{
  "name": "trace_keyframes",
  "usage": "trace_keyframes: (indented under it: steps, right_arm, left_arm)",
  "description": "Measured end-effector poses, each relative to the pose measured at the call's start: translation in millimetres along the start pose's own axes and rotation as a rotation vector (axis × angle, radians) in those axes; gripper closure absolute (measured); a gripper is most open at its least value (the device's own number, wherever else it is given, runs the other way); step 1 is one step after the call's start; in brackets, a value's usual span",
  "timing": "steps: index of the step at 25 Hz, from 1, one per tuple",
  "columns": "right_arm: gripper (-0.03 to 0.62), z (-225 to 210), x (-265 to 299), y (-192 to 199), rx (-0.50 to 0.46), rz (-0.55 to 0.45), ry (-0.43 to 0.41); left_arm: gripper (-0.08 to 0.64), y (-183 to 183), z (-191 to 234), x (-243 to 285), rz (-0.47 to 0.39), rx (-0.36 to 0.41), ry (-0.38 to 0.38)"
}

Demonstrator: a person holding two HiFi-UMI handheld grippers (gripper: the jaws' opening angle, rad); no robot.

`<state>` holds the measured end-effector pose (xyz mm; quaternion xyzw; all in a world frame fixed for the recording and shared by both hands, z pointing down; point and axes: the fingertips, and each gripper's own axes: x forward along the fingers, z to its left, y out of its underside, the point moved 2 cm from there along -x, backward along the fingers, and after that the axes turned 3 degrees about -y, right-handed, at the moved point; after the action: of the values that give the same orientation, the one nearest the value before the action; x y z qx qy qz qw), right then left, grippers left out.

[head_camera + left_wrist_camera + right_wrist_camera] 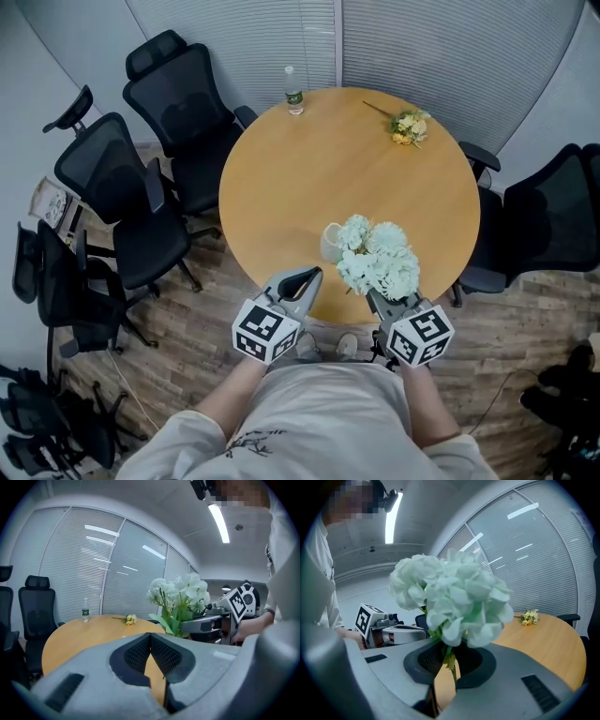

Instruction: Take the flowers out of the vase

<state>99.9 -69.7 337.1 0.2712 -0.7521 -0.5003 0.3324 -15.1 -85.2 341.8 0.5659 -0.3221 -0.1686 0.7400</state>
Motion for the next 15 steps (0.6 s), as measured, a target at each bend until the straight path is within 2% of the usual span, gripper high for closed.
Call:
trace_keyframes:
  steps: [11, 15]
  right_arm:
    - [0.545, -1.3, -1.6, -0.3, -0.009, 0.009, 0.01]
    - [0.545, -0.3, -1.9, -2.5, -0.013, 0.008, 0.014]
  left_arm:
    - [0.55, 4.5, 2.5, -2.1, 0.009, -0.005, 0.004]
    - [0.55, 4.0, 2.0, -2.7, 0.015, 0.028, 0.004]
